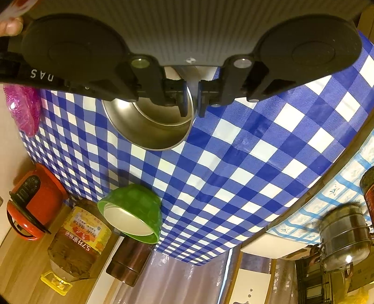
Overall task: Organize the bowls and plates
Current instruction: 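Lift the steel bowl with both grippers and carry it toward the green bowl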
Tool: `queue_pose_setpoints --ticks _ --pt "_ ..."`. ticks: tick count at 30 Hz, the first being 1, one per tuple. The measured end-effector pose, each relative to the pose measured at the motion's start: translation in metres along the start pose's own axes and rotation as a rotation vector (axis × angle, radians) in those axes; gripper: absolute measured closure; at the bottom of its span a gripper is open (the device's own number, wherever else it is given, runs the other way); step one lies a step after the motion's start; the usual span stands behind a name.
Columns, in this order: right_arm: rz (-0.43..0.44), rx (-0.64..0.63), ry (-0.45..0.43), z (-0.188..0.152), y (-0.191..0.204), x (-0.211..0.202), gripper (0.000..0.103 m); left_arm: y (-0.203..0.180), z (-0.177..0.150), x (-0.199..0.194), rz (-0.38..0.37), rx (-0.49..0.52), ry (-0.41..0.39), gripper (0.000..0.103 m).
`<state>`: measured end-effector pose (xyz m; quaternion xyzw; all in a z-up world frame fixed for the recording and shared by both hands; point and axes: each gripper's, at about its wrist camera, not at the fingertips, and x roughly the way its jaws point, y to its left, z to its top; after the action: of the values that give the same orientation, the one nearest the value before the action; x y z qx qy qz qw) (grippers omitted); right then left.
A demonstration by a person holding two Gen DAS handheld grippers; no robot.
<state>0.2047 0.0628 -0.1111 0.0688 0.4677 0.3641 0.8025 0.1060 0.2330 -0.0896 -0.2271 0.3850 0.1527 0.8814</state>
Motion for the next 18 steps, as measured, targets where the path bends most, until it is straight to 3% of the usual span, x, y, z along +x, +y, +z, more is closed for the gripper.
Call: queue_pose_setpoints --ticks 18 --pt "-0.016 0.006 -0.067 0.019 -0.01 -0.024 0.093 -0.023 0.022 -0.005 -0.057 0.016 -0.051 0.097"
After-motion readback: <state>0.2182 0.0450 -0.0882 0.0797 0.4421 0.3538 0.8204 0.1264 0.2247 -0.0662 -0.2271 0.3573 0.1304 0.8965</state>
